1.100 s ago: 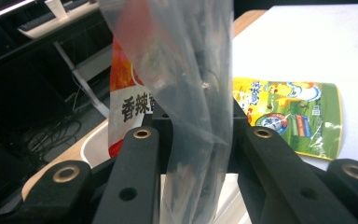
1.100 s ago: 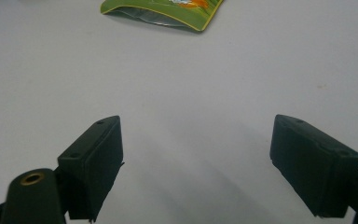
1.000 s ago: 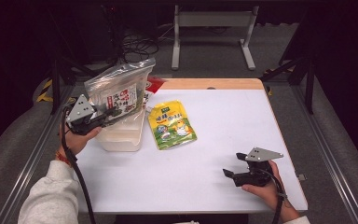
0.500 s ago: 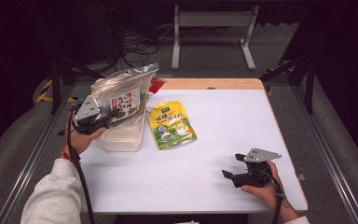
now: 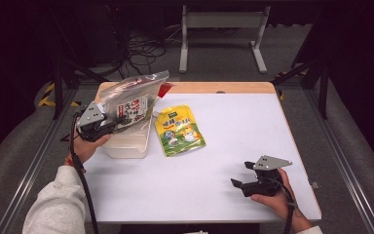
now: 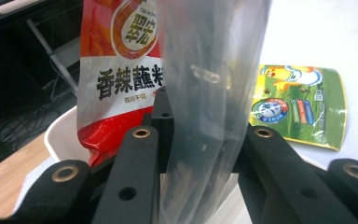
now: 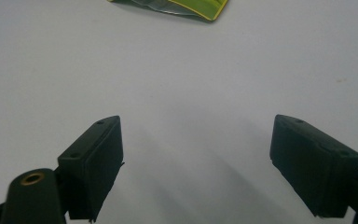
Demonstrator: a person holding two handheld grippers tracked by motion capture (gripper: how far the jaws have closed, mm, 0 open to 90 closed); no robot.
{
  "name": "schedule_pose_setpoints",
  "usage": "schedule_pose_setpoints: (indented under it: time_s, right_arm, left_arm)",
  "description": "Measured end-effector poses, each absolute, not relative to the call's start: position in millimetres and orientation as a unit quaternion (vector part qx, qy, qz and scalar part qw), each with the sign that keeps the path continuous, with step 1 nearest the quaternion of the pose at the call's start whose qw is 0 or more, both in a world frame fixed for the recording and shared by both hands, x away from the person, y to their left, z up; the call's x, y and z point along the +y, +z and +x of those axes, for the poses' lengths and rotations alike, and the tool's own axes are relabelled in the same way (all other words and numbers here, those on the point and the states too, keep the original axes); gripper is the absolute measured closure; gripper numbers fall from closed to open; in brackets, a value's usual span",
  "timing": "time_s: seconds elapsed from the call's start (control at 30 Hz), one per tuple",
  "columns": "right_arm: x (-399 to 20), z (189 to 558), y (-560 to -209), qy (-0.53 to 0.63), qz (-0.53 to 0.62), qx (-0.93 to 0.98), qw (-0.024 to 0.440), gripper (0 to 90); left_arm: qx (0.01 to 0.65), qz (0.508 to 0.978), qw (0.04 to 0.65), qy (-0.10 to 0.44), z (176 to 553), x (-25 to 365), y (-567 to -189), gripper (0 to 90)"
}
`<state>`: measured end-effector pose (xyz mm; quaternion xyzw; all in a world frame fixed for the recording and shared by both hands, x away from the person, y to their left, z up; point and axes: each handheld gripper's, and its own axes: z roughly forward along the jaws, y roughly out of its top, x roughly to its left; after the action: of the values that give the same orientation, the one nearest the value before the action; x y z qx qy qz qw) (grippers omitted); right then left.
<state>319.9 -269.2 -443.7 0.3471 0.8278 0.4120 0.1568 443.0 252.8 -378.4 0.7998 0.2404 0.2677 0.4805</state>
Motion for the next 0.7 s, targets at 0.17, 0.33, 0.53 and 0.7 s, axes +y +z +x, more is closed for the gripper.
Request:
schedule_pose_setpoints:
  time_s: [0.17,0.33,0.53,0.7]
  right_arm:
    - [-270.2,319.8,-443.1,0.413,0.347,0.827,0.160,17.5]
    - [-270.2,319.3,-442.6,0.413,0.346,0.827,0.161,17.6]
    - [-269.1,319.3,-442.8,0.411,0.345,0.828,0.161,17.6]
    - [-268.4,320.1,-444.1,0.410,0.345,0.829,0.157,17.6]
  left_arm:
    - [0.246,0.789,0.507,0.244,445.6,257.6,-385.3,74.5]
    - [0.257,0.781,0.520,0.231,447.8,263.2,-391.3,74.1]
    - [0.268,0.772,0.532,0.222,449.9,269.1,-395.9,73.6]
    - [0.272,0.765,0.544,0.211,451.9,273.9,-399.7,73.5]
